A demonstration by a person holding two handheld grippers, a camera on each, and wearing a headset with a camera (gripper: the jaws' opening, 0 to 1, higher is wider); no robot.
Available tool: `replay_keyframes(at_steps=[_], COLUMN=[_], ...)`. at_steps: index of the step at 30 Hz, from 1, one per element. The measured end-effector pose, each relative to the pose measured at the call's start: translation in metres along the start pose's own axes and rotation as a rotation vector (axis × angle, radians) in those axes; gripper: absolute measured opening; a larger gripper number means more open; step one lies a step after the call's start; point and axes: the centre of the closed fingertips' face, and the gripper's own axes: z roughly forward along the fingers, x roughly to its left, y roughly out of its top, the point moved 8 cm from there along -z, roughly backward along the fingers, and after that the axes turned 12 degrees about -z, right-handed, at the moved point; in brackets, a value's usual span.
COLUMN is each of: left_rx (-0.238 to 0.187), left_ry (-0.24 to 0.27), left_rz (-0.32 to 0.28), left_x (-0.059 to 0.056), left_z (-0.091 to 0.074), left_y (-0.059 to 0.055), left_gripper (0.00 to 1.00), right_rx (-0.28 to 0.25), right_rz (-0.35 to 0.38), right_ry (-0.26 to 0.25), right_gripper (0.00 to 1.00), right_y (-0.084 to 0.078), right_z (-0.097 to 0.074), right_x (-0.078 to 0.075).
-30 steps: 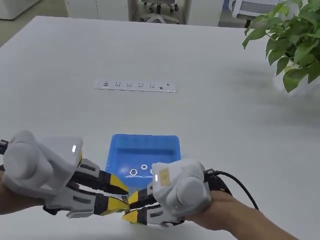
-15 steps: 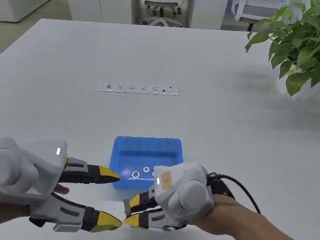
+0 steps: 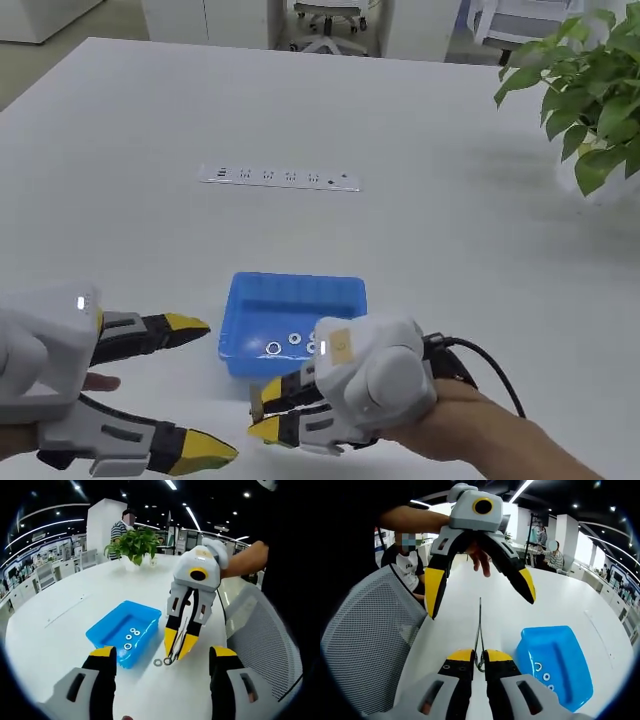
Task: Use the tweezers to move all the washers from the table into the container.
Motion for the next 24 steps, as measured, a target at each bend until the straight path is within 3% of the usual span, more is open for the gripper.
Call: replay_keyframes(at_steps=[14, 24], left_rx=[-0.084, -0.117], left_ry=[0.098, 0.131], left_rz=[-0.027, -0.047], left_x=[-0.004, -0.005], left_z=[-0.01, -0.014], left_y=[0.004, 0.001], left_gripper=[0.96, 0.99], right_rx=[-0.012, -0.016], right_rz=[-0.003, -0.015], right_ry=[-0.021, -0.038], right_gripper=[0.09, 0.09], right_y=[0.009, 0.014], right_z=[-0.013, -0.02], right_x=[-0.013, -0.026])
